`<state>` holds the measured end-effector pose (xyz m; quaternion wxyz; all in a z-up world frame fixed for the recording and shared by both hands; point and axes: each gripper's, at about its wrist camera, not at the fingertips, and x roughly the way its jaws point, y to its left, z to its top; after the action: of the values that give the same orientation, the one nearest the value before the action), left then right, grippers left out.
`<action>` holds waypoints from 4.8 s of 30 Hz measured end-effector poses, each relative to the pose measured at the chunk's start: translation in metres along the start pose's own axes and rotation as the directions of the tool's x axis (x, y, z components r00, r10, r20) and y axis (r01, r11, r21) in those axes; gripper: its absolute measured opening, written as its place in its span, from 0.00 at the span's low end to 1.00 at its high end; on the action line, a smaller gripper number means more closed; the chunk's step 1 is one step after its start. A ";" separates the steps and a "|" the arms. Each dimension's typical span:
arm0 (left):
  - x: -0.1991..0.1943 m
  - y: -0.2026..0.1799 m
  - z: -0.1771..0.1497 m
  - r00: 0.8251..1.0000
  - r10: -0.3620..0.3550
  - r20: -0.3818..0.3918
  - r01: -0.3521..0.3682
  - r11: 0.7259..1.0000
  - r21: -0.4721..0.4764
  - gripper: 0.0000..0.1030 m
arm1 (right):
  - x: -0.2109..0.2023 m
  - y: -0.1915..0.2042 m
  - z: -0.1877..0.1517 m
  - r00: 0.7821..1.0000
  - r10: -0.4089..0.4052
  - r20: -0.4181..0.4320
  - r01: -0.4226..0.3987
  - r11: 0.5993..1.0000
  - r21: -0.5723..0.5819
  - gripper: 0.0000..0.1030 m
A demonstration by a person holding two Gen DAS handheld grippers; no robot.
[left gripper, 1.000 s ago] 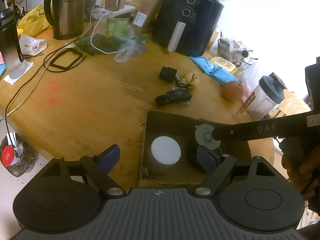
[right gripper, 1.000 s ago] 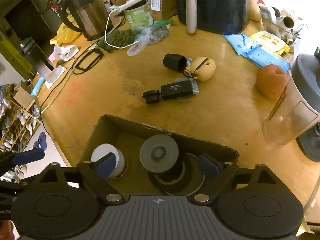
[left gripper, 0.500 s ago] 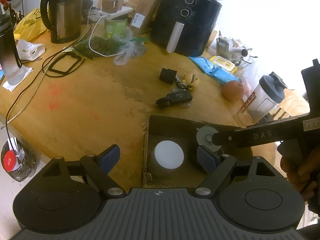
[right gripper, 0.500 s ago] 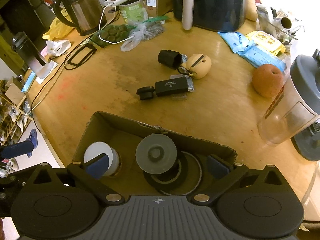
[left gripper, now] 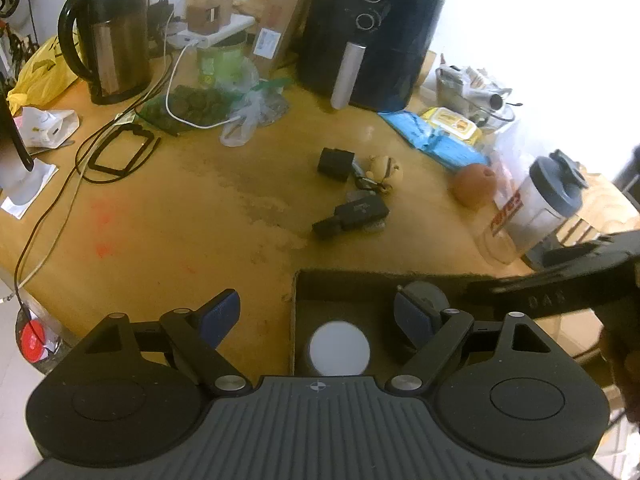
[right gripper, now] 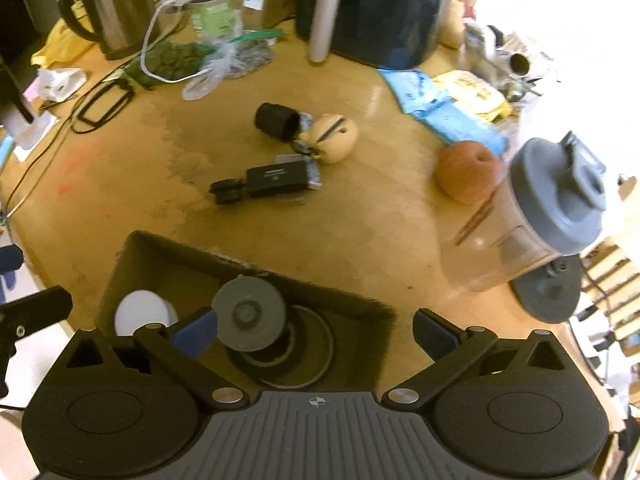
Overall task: Organize rigid objects
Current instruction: 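Move the right tool to the black power bank on the table, then grasp the black power bank with the right tool while left tool reaches the small black plug, then close the left tool on the small black plug, then carry the plug with the left tool over the box while right tool carries power bank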
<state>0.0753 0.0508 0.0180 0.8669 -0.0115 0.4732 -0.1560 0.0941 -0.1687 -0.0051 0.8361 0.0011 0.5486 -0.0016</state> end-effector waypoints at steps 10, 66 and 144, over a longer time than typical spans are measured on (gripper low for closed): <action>0.014 -0.015 0.034 0.996 0.044 -0.072 -0.043 0.999 0.016 0.82 | -0.013 -0.016 0.010 0.997 -0.070 -0.013 0.070 0.995 0.067 1.00; 0.031 0.065 0.020 1.000 0.030 -0.003 -0.030 0.998 -0.051 0.82 | 0.173 0.032 0.101 0.996 0.085 0.038 -0.083 0.996 -0.039 0.88; 0.098 -0.013 0.052 0.988 -0.143 -0.065 0.154 0.963 0.221 0.36 | 0.024 -0.058 0.018 0.989 0.140 0.057 -0.148 0.969 0.199 0.69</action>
<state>0.1641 0.0045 -0.0310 0.8368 0.0554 0.4711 -0.2735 0.1202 -0.2268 -0.0201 0.8410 0.1261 0.5262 0.0031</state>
